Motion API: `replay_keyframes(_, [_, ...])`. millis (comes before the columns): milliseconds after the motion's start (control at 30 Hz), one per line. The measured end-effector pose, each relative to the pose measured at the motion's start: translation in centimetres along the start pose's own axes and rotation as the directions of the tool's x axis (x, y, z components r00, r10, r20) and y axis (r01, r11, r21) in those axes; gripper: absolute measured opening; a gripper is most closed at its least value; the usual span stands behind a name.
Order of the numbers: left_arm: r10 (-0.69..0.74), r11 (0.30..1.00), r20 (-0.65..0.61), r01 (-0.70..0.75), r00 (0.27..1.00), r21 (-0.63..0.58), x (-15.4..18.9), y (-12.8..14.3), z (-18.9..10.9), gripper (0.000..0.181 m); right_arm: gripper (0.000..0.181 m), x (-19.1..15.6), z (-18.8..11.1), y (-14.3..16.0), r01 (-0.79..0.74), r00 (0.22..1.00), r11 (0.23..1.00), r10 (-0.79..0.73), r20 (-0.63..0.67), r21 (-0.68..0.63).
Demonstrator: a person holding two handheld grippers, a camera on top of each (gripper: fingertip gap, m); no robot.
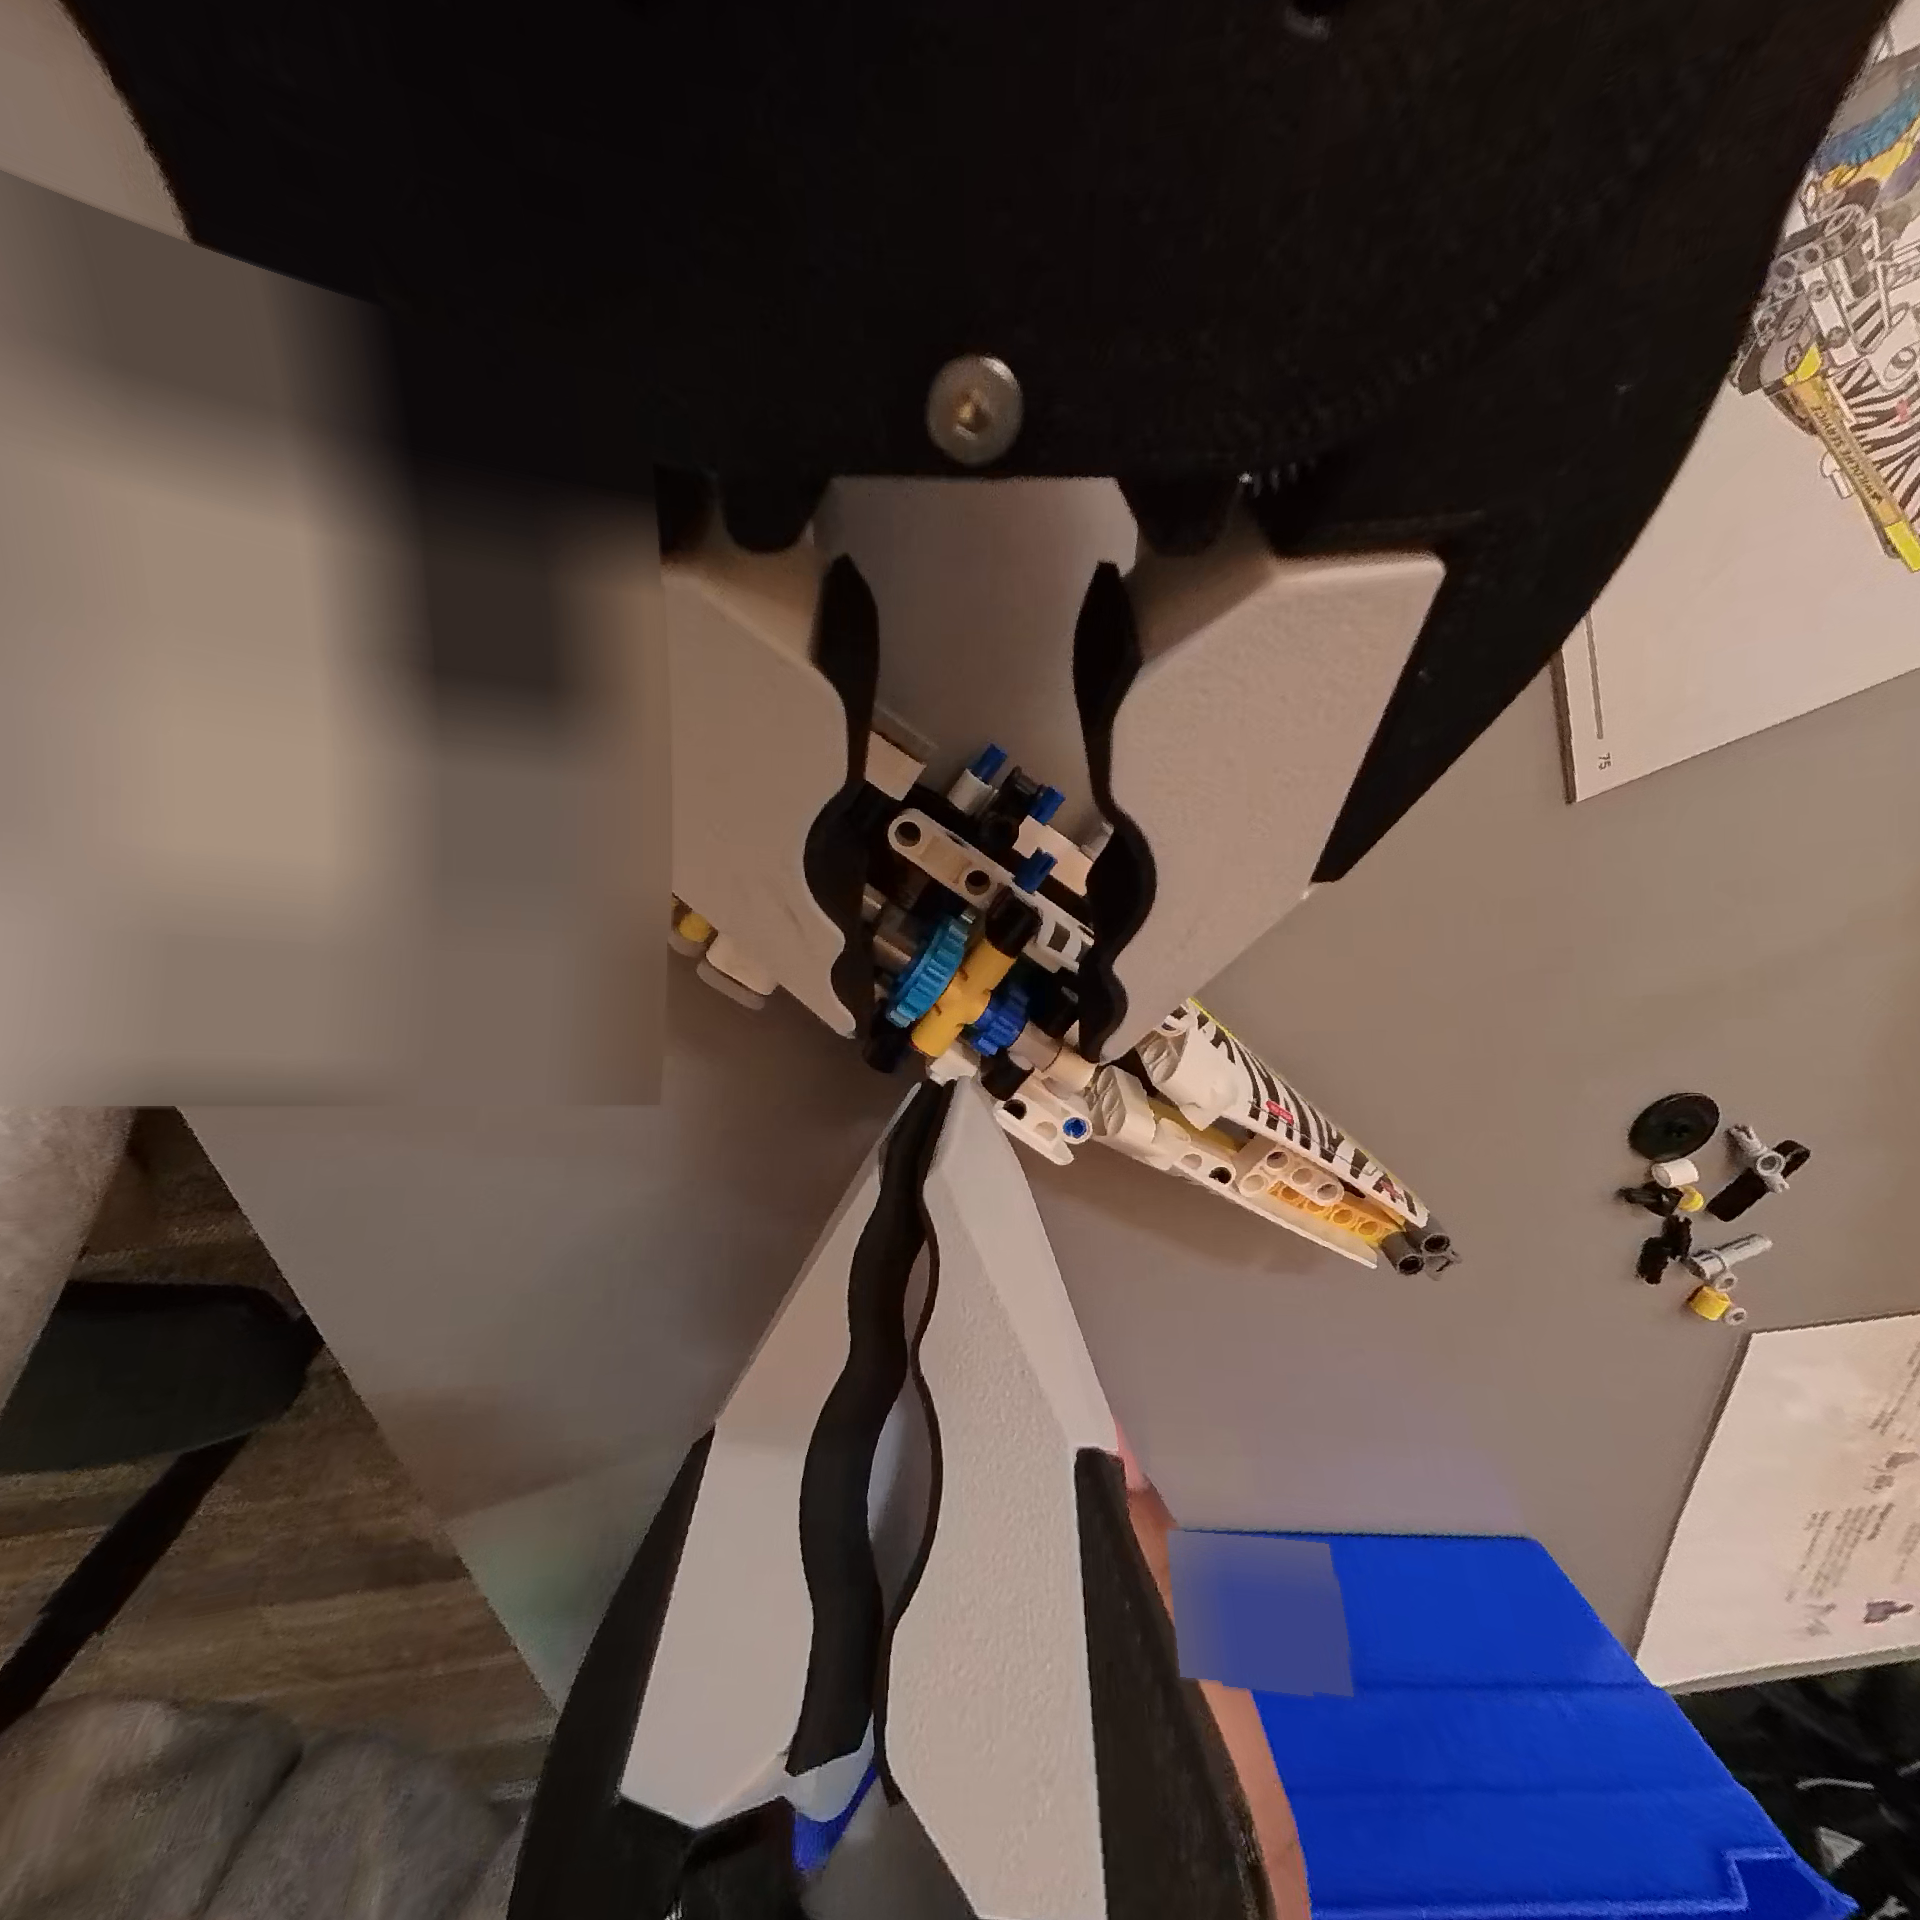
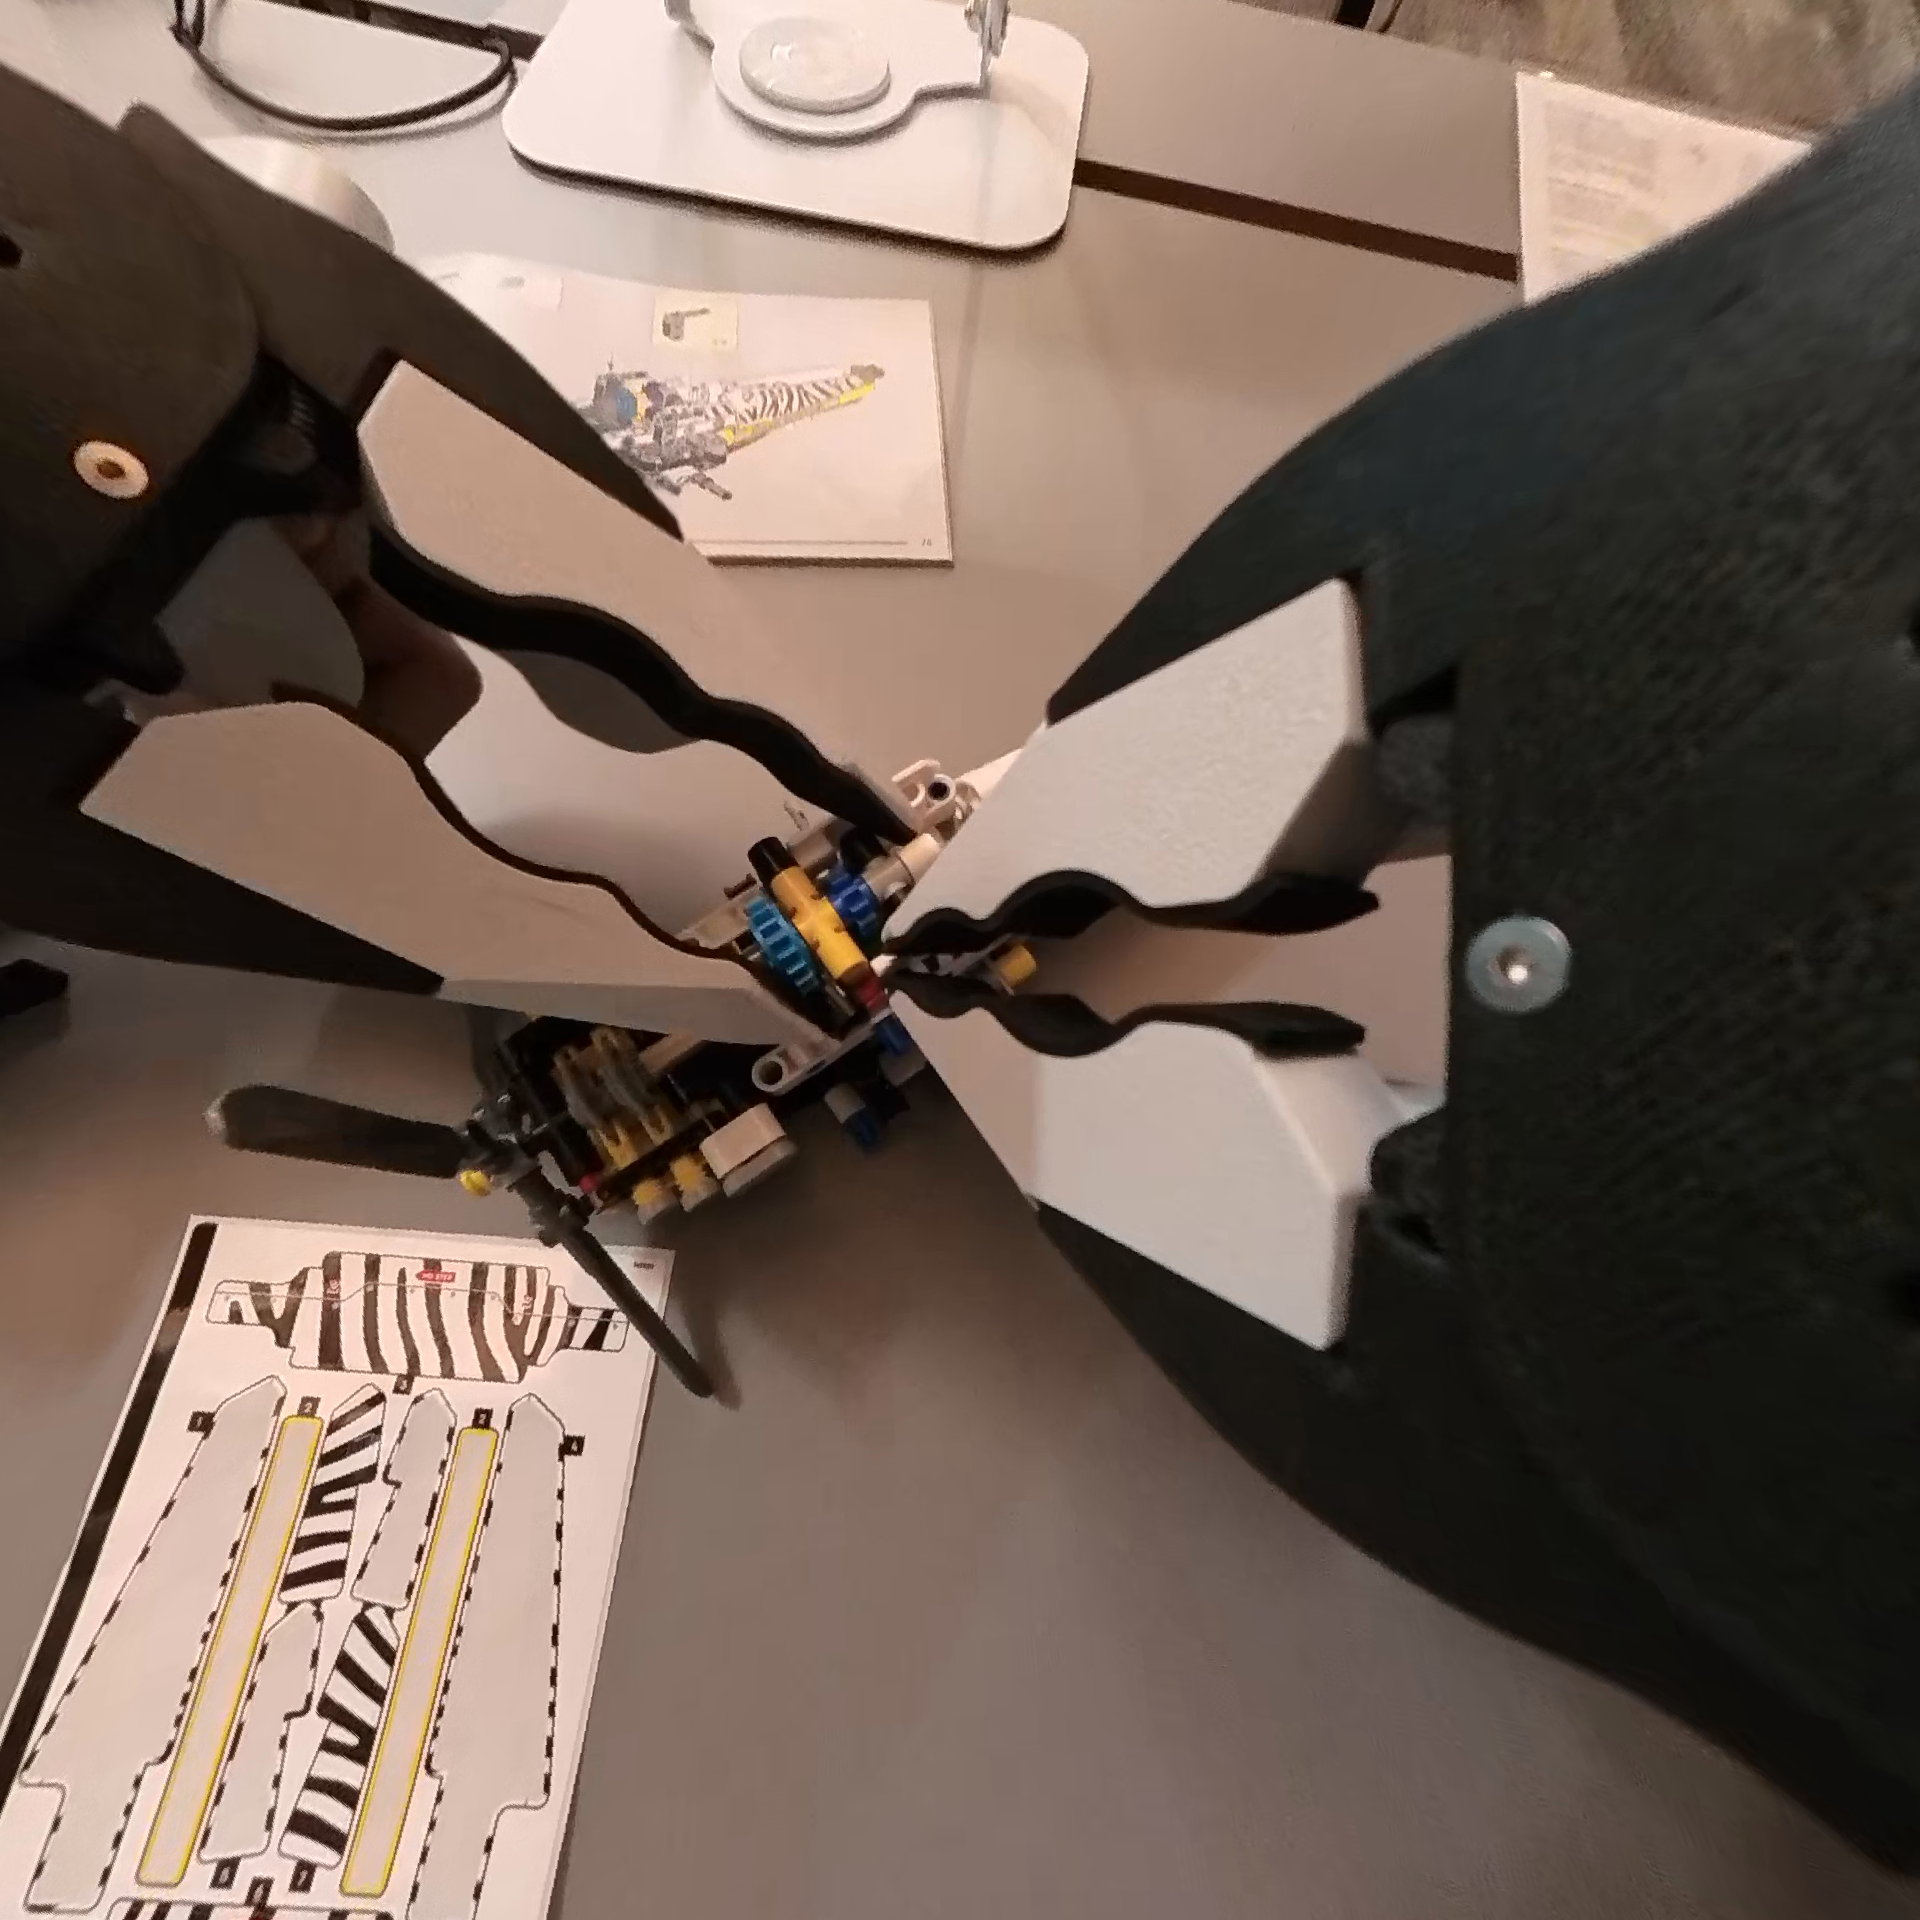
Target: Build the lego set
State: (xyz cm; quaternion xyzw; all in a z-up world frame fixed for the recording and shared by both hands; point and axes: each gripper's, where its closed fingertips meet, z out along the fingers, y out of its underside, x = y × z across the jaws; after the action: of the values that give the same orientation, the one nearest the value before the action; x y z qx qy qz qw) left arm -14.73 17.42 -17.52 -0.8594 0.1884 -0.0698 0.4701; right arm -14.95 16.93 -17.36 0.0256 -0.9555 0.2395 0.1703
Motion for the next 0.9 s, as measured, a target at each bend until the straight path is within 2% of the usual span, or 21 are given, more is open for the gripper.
replay_keyframes(33, [-0.001, 1.000, -0.001, 0.001, 1.000, 0.000, 0.00, 0.00, -0.01, 0.037, 0.001, 0.00, -0.01, -0.01, 0.001, 1.000, 1.000, -0.001, 0.007, 0.004])
replay_keyframes(600, [-0.020, 1.000, -0.018, 0.021, 1.000, 0.018, 0.04, -0.03, -0.01, 0.038, 0.000, -0.24, -0.14, -0.06, -0.003, 0.980, 1.000, -0.001, 0.198, 0.022])
replay_keyframes(900, [-0.016, 1.000, -0.012, 0.016, 1.000, 0.009, -0.07, 0.15, 0.01, 0.039, 0.000, -0.29, -0.17, -0.05, -0.010, 0.980, 0.999, 0.002, 0.200, 0.038])
